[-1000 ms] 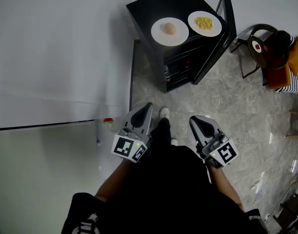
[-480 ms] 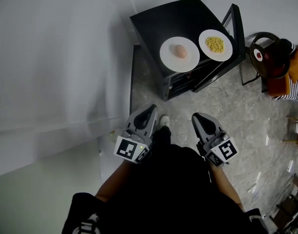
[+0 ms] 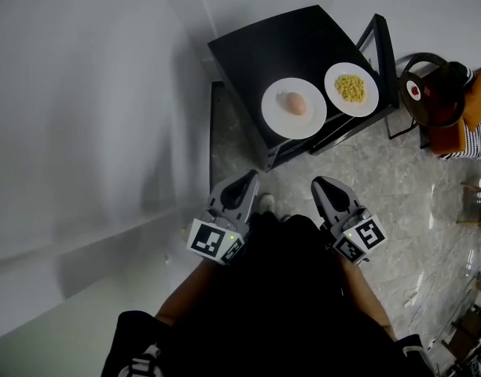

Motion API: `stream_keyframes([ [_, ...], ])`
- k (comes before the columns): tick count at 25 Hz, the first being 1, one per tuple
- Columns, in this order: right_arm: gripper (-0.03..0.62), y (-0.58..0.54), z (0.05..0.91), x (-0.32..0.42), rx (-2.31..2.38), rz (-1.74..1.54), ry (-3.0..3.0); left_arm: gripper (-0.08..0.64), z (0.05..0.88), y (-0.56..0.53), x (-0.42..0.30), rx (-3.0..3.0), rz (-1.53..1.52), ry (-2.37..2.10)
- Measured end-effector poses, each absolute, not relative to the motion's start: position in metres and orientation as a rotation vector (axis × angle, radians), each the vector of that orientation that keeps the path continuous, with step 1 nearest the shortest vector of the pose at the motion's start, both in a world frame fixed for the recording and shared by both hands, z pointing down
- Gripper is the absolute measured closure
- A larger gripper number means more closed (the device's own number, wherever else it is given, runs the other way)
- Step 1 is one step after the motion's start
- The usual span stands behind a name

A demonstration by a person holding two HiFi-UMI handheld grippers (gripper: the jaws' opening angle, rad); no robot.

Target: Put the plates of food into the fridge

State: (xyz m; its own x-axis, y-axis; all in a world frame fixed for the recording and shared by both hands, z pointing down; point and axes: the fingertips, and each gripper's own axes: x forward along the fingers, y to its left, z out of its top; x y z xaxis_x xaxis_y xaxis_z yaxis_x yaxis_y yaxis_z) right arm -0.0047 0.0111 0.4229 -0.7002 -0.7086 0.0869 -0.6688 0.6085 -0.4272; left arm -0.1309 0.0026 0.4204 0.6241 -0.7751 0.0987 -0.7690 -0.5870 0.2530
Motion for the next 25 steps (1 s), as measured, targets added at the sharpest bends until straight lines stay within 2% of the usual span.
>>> stream_keyframes([
  [10, 0.558, -0.008, 0.439, 0.009, -1.152, -0.817, 2.693, 0.537, 0.427, -0.014, -0.126, 2.547, -0.022, -1.302],
  [13, 0.52, -0.019, 0.435, 0.011, -1.121, -0.848, 2.641, 0.537, 0.425, -0.017, -0.121, 2.545, -0.017, -1.308],
  [17, 0.52, -0.036, 0.437, 0.01, -1.072, -0.925, 2.567, 0.537, 0.429, -0.021, -0.119, 2.525, -0.008, -1.331],
  [25, 0.471, -0.067, 0.452, 0.01, -1.004, -1.154, 2.405, 0.537, 0.431, -0.032, -0.121, 2.501, 0.02, -1.393],
])
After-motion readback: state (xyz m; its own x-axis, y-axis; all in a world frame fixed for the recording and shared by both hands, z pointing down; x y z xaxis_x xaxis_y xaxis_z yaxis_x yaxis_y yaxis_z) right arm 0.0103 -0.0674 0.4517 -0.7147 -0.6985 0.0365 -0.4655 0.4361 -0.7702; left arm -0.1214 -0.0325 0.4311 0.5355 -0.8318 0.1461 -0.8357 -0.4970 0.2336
